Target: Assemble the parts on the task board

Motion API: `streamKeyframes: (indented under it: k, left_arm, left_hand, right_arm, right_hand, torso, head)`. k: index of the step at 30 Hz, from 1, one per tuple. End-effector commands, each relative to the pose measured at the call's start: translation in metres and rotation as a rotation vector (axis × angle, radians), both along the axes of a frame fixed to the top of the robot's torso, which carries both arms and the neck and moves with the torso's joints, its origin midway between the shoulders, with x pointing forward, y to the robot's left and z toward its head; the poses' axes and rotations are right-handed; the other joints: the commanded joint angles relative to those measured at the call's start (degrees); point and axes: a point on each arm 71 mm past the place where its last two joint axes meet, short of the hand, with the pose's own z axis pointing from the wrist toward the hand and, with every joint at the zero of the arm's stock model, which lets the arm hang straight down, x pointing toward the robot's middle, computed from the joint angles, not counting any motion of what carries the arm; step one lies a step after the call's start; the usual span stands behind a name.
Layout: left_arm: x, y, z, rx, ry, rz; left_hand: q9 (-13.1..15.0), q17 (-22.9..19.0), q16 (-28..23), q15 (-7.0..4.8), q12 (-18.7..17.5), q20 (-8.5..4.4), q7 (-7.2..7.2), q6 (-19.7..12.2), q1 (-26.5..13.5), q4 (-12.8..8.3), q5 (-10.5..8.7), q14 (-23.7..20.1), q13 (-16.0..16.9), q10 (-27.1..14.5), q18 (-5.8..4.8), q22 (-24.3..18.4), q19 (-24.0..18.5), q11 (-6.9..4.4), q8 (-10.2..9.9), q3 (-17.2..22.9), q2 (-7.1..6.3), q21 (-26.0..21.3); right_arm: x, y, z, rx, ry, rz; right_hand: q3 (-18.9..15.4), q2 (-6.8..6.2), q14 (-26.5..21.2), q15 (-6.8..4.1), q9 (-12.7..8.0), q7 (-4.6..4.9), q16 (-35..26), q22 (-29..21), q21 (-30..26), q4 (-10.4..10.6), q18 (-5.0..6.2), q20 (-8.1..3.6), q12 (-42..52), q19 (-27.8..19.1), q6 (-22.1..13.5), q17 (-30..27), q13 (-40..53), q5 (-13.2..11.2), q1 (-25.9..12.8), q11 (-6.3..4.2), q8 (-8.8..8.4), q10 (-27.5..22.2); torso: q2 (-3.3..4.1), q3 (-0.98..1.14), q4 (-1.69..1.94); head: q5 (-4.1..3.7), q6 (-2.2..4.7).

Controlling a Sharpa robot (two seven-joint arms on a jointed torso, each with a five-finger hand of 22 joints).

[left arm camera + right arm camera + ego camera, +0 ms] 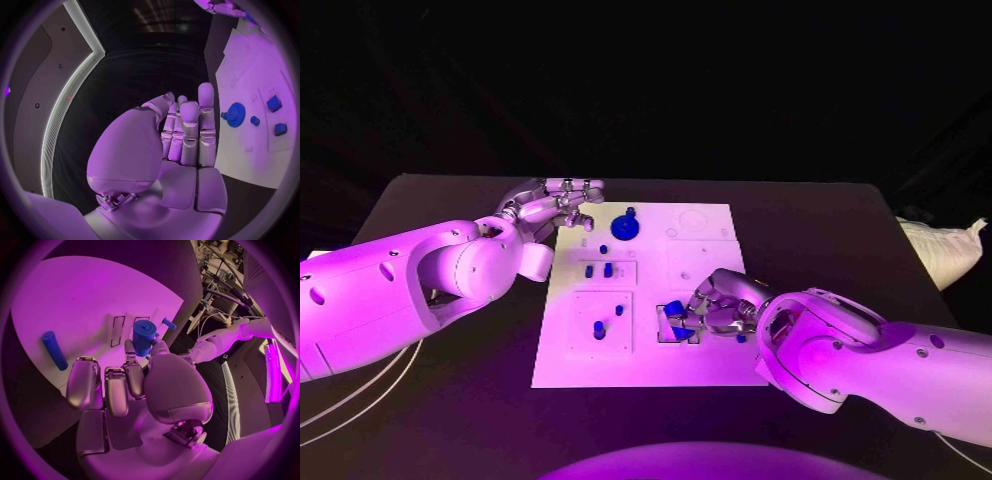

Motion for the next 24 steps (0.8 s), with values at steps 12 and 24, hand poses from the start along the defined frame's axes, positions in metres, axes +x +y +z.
streamKeyframes:
  k: [12,24]
  left_arm:
    - [-0.0011,-0.0058,0.0013,-0.018,-0.004,-0.030]
    - [-0.0008,-0.0051,0.0011,-0.017,-0.002,-0.029]
  left_hand:
    - [0.0,-0.2,-0.4,0.08,0.3,0.30,0.01,-0.4,0.0,-0.3,0.21,-0.5,0.1,-0.5,1.12,-0.1,-0.2,-0.07,0.3,-0.2,0.25,-0.3]
    - [0.0,-0.2,-0.4,0.09,0.4,0.30,0.00,-0.3,0.1,-0.3,0.22,-0.6,0.1,-0.5,1.11,-0.1,-0.2,-0.08,0.4,-0.2,0.32,-0.3]
  right_arm:
    - [0.0034,0.0072,-0.0053,-0.027,0.028,0.016]
    - [0.0059,0.0028,-0.0027,-0.086,-0.046,0.035]
  right_hand:
    - [-5.3,2.83,4.5,-0.37,2.8,-0.97,-0.6,-0.3,0.1,-0.1,-0.68,-0.27,-4.5,-0.2,0.5,7.6,-3.3,-12.8,-4.8,-0.46,0.26,-0.8]
    - [-8.8,0.75,4.1,-0.08,4.2,-0.65,-1.9,-1.5,-0.7,-0.2,-0.46,0.01,-9.8,-0.9,-0.5,5.5,-7.3,-17.2,-7.4,-0.15,0.37,-3.3]
  torso:
    - [-0.01,0.01,0.07]
    - [-0.06,0.04,0.07]
  head:
    - [0.20,-0.27]
    - [0.33,-0.44]
